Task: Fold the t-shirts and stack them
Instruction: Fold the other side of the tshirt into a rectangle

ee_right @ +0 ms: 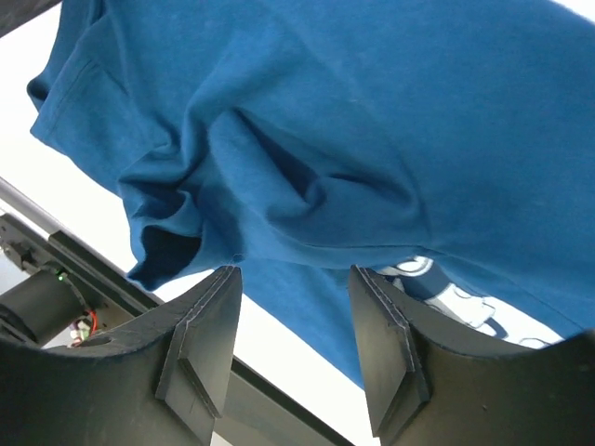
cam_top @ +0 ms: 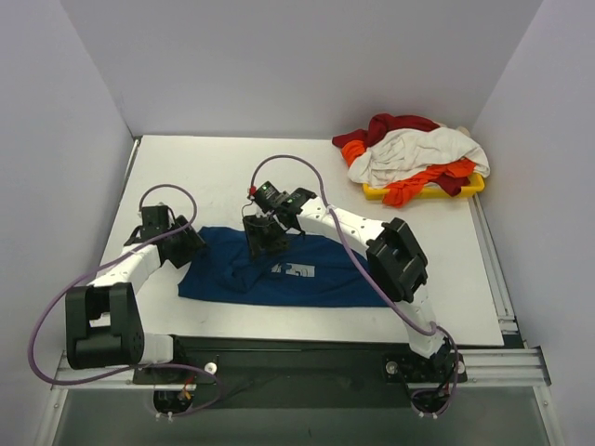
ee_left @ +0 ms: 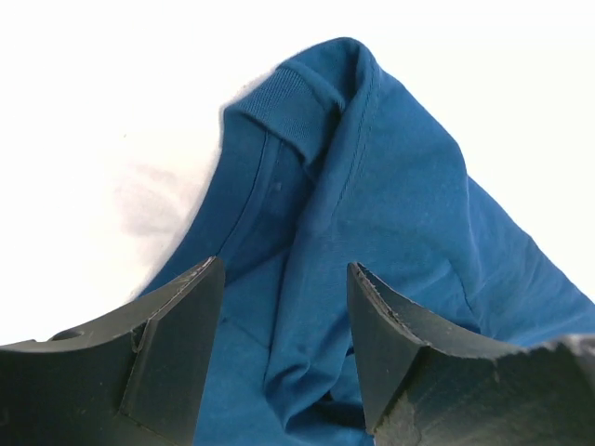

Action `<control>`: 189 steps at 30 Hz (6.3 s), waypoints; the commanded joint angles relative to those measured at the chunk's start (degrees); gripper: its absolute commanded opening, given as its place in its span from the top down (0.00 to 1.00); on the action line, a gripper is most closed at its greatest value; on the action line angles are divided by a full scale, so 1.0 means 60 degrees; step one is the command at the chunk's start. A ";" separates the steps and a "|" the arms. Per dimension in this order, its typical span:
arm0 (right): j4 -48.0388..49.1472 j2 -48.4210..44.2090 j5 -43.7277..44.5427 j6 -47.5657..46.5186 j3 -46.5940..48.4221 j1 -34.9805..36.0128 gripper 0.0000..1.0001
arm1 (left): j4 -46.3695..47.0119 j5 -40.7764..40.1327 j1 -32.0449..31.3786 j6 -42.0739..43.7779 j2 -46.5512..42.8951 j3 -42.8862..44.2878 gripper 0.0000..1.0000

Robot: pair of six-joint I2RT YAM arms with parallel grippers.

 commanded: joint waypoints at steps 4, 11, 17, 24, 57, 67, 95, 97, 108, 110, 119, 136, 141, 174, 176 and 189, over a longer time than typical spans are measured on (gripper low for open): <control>-0.0027 0.0241 -0.0641 -0.0056 0.0547 0.0349 0.50 | 0.1096 0.0873 0.0159 -0.0009 0.0228 0.0283 0.35; -0.0012 0.0884 -0.1139 -0.0158 0.1030 0.0862 0.50 | 0.0892 0.0742 0.0159 -0.0054 -0.0255 -0.0054 0.34; -0.0012 0.0813 -0.1724 -0.0670 0.1091 0.1418 0.50 | 0.0555 0.0434 0.0159 -0.0068 -0.0797 -0.0434 0.34; -0.0027 0.0140 -0.2092 -0.1784 0.0476 0.1975 0.50 | 0.0335 0.0361 0.0159 -0.0156 -0.1383 -0.0845 0.34; 0.0837 0.1076 -0.0026 -0.2429 0.1061 0.0481 0.50 | 0.0437 0.0405 -0.0324 -0.0464 -0.1647 -0.1182 0.36; 0.0867 0.1456 -0.0407 -0.2590 0.1075 0.0496 0.53 | 0.0598 0.0390 -0.0339 -0.0581 -0.1720 -0.1563 0.36; 0.1775 -0.1663 0.0193 -0.2840 -0.2205 0.0745 0.82 | 0.0115 0.0287 -0.0863 -0.0522 -0.2218 -0.1856 0.38; 0.1891 -0.1823 0.0252 -0.2767 -0.2584 0.0774 0.75 | 0.0100 0.0258 -0.1099 -0.0595 -0.2233 -0.1886 0.39; 0.2111 -0.2556 0.0662 -0.2634 -0.2719 0.1023 0.58 | 0.0100 -0.0108 -0.2009 -0.1035 -0.2101 -0.2120 0.39; 0.2214 -0.2659 0.0866 -0.2576 -0.2573 0.1096 0.56 | 0.0188 -0.0108 -0.2009 -0.1064 -0.2087 -0.2193 0.39; 0.2126 -0.2001 0.1468 -0.2224 -0.1635 0.1404 0.51 | 0.0159 -0.0093 -0.2024 -0.1108 -0.2218 -0.2296 0.39; 0.1702 -0.0140 0.1144 -0.2034 -0.0609 0.1726 0.52 | -0.0207 -0.0284 -0.1994 -0.1138 -0.2541 -0.2501 0.39; 0.1600 -0.0008 0.1628 -0.2048 -0.0668 0.1639 0.52 | -0.0193 -0.0299 -0.1994 -0.1138 -0.2541 -0.2501 0.39; 0.1247 -0.0212 0.2567 -0.2034 -0.0960 0.1521 0.91 | -0.0090 -0.0357 -0.1994 -0.1123 -0.2321 -0.2516 0.40; 0.1306 -0.0577 0.2537 -0.2034 -0.1223 0.1507 0.91 | -0.0046 -0.0357 -0.1994 -0.1137 -0.2307 -0.2559 0.40; 0.1907 -0.2000 0.1937 -0.1844 -0.3069 0.1551 0.91 | 0.0100 -0.0328 -0.1980 -0.1152 -0.2131 -0.2647 0.40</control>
